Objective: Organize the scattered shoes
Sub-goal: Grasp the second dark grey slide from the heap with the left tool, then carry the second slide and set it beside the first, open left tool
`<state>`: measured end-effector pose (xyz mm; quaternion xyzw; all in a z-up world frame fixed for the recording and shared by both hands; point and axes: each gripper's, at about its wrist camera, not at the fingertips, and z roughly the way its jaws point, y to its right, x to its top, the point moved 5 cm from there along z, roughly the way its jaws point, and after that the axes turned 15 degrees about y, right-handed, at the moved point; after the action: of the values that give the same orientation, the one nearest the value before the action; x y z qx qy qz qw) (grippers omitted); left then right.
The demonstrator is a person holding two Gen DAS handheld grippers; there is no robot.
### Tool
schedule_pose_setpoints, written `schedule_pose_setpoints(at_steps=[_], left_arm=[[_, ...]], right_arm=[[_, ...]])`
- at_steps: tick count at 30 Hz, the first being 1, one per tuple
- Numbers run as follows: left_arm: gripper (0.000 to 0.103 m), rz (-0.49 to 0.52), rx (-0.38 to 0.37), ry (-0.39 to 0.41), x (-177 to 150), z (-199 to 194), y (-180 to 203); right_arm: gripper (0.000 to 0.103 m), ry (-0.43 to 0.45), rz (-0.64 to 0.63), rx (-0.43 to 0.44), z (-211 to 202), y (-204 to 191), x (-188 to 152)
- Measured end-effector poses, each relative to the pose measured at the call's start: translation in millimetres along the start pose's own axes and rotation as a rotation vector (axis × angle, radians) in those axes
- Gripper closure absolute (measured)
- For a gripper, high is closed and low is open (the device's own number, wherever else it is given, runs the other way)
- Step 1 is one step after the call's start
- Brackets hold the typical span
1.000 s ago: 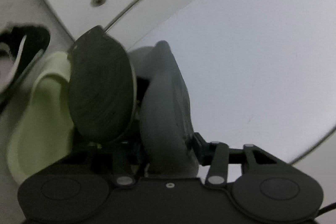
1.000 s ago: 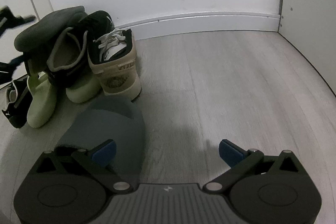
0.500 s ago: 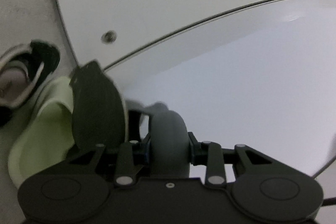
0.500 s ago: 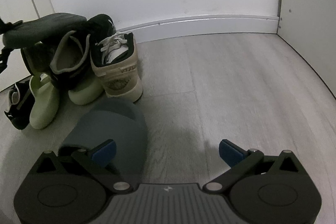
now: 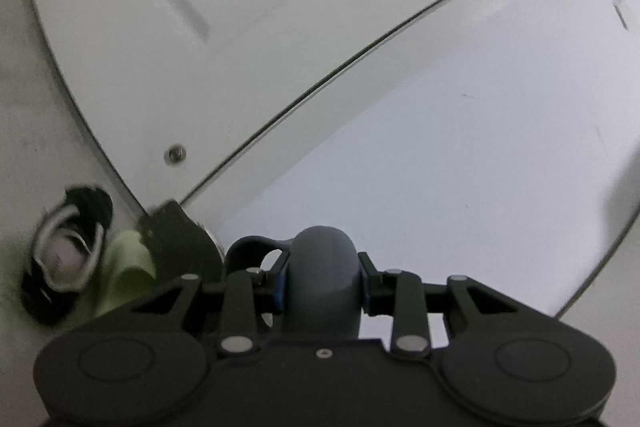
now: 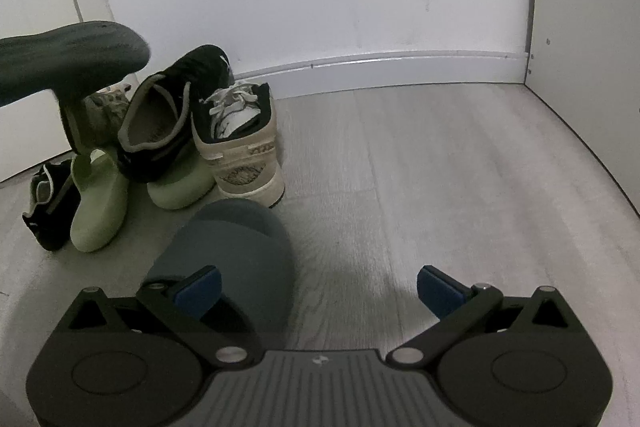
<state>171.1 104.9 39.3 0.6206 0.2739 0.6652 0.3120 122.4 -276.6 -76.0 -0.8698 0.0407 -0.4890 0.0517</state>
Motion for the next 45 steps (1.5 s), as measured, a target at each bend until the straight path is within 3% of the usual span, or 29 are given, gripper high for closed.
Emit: schedule_pose_setpoints(at_steps=[5, 12, 19, 26, 31, 45], left_arm=[[0.069, 0.095, -0.004, -0.047, 11, -35, 10], [0.069, 0.164, 0.033, -0.150, -2, -71, 1], [0.069, 0.430, 0.005, -0.219, -30, -75, -1], [0.069, 0.544, -0.033, -0.316, -60, -92, -4], [0.069, 0.733, -0.162, -0.342, -86, -110, 9], [0.066, 1.144, -0.485, -0.436, -177, -164, 39]], right_arm=[[0.000, 0.011, -0.002, 0.007, -8, -4, 1], [0.000, 0.013, -0.010, 0.008, -16, -9, -1], [0.000, 0.012, -0.025, 0.009, -18, -13, -2], [0.000, 0.007, -0.033, 0.005, -20, -16, -5], [0.000, 0.005, -0.041, 0.010, -19, -17, -5], [0.000, -0.004, -0.061, 0.019, -16, -28, -12]])
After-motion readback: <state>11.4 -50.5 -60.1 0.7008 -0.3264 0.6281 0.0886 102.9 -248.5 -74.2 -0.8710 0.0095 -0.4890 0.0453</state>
